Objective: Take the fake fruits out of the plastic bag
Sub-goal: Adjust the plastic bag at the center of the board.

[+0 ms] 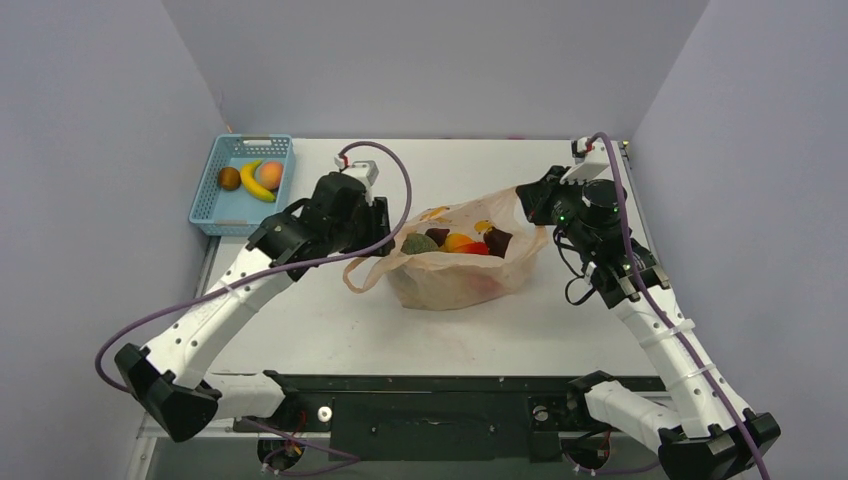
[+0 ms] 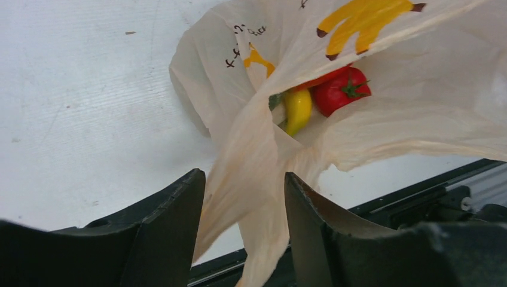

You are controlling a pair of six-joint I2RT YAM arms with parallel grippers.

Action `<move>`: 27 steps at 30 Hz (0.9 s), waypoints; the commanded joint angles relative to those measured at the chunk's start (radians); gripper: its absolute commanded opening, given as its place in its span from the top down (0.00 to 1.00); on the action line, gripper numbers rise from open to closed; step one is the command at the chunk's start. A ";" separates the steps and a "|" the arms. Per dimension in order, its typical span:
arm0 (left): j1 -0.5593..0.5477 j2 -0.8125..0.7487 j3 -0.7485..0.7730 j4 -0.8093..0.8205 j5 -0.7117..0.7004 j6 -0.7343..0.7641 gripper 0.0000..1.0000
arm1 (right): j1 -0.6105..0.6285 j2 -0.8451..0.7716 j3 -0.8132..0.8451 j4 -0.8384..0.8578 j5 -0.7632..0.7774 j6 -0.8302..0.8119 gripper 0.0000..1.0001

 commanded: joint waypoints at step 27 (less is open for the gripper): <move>0.145 0.142 0.028 0.109 0.375 0.261 1.00 | -0.024 0.091 0.147 -0.181 0.307 0.031 1.00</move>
